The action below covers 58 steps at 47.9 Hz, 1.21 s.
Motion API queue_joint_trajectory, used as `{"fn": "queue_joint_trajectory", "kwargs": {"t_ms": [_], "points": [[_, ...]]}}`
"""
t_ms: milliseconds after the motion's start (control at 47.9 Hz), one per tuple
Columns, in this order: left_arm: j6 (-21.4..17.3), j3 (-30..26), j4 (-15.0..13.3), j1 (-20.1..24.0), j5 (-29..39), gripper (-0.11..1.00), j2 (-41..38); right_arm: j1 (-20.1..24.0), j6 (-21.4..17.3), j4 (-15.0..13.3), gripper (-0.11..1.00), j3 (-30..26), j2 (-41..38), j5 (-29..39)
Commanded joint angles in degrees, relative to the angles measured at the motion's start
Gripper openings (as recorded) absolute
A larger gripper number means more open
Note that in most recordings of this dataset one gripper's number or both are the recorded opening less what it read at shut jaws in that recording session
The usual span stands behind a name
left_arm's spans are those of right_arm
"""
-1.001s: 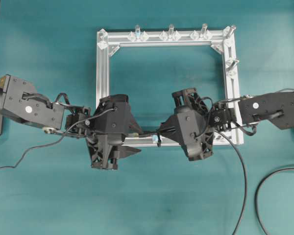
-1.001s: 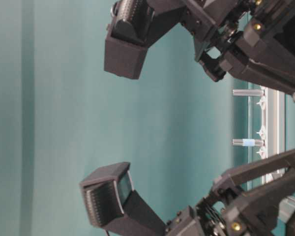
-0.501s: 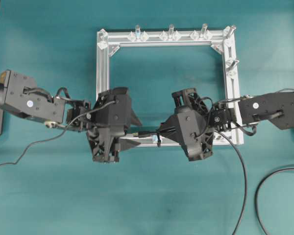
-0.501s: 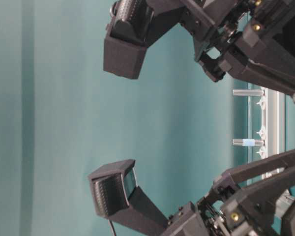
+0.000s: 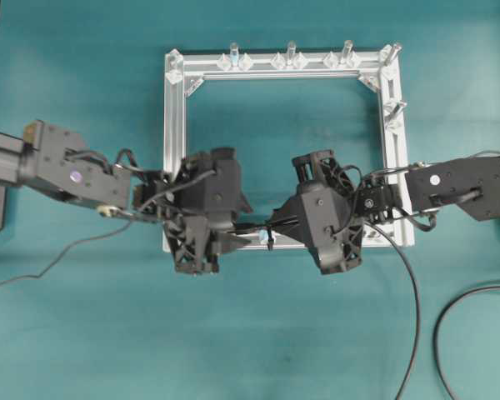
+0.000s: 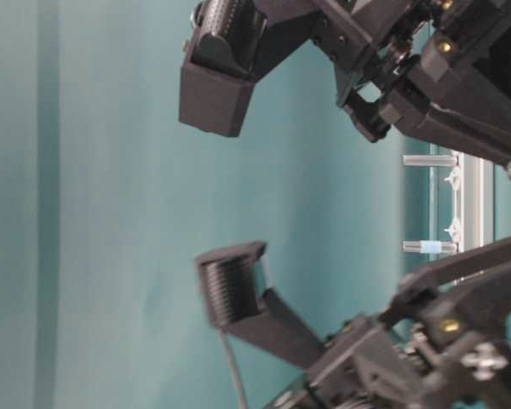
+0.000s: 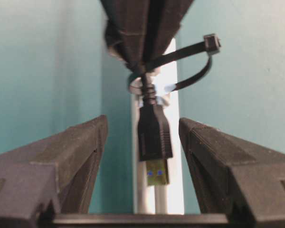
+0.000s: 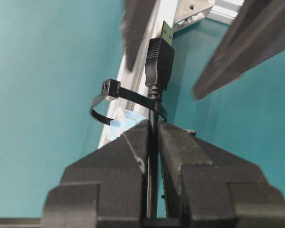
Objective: Insert the wire through the string loop located in the center.
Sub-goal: 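Grasp the USB plug tip with the left gripper beyond the loop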
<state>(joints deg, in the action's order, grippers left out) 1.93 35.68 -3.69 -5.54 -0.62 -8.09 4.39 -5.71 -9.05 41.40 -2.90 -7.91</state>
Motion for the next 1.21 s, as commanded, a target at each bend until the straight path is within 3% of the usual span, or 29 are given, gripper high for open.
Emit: {"fn": "queue_joint_trajectory", "kwargs": {"t_ms": [0, 626, 751, 876, 1189], "points": [[0.3, -1.5, 0.1, -0.5, -0.4, 0.64, 0.2, 0.0, 0.1, -0.2, 0.07, -0.6, 0.8, -0.5], [0.3, -2.4, 0.1, -0.4, -0.2, 0.61, 0.5, 0.0, 0.1, -0.3, 0.07, -0.3, 0.8, -0.6], [0.3, -2.9, 0.1, -0.4, -0.2, 0.48, 0.5, 0.0, 0.1, -0.2, 0.07, -0.3, 0.8, -0.6], [0.1, -3.0, 0.1, -0.5, 0.0, 0.19, 0.7, 0.0, 0.1, -0.3, 0.07, -0.3, 0.8, -0.6], [0.2, -3.0, 0.1, -0.9, 1.4, 0.20, 0.7, 0.0, 0.1, -0.3, 0.07, -0.3, 0.8, -1.1]]}}
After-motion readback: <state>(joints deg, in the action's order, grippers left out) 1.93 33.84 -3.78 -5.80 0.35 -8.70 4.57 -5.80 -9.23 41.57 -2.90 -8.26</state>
